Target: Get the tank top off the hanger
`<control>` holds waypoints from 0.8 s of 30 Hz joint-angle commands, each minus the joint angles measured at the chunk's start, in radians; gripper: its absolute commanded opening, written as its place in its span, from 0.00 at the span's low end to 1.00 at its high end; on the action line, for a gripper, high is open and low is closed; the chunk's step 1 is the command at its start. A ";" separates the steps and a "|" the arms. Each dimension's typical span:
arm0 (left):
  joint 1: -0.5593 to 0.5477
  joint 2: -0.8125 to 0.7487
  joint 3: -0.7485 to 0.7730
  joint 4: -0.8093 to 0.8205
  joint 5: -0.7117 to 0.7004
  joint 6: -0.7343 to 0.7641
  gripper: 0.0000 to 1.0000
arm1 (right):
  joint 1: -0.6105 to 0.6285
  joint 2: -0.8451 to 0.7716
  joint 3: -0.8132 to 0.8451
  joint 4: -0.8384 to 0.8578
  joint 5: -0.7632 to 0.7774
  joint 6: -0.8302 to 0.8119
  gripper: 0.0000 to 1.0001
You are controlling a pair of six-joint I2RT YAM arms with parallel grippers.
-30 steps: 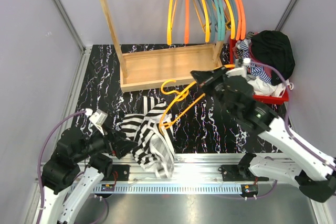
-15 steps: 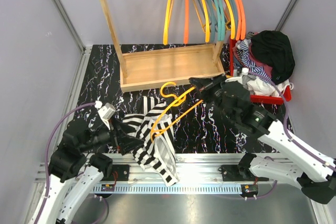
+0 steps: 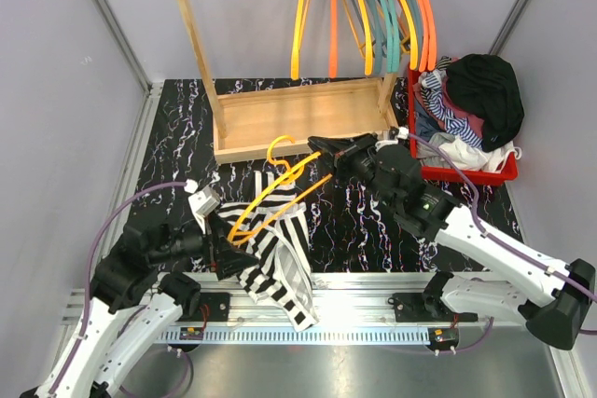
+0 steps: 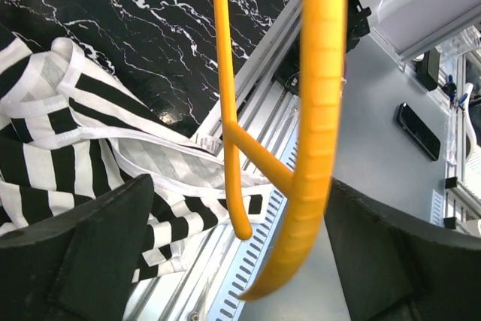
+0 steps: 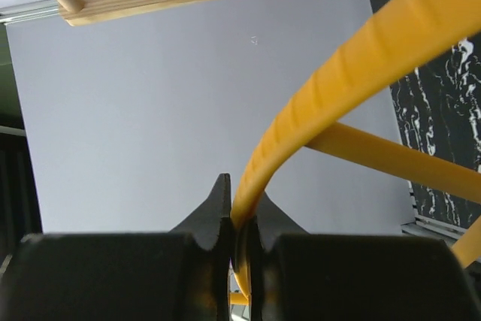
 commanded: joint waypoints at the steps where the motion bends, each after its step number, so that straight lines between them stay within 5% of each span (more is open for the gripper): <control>1: -0.010 0.021 0.044 0.001 -0.025 0.040 0.88 | 0.006 0.023 0.044 0.126 -0.046 0.057 0.00; 5: -0.010 0.032 0.058 0.001 -0.093 0.011 0.46 | 0.006 0.041 0.059 0.126 -0.086 0.071 0.00; 7: -0.010 0.024 0.078 0.009 -0.130 0.002 0.44 | 0.006 0.031 0.058 0.099 -0.086 0.071 0.00; 9: -0.010 0.004 0.108 0.020 -0.177 -0.004 0.62 | 0.006 0.008 0.056 0.070 -0.078 0.073 0.00; 13: -0.010 0.003 0.148 0.021 -0.210 0.030 0.64 | 0.006 -0.020 0.047 0.025 -0.061 0.085 0.00; 16: -0.010 0.032 0.159 0.012 -0.193 0.042 0.35 | 0.006 -0.028 0.035 0.033 -0.064 0.099 0.00; 18: -0.010 0.043 0.162 0.018 -0.193 0.050 0.05 | 0.006 -0.032 0.024 0.046 -0.064 0.112 0.00; 24: -0.010 0.055 0.180 0.029 -0.180 0.060 0.00 | 0.008 -0.018 0.007 0.100 -0.098 0.129 0.00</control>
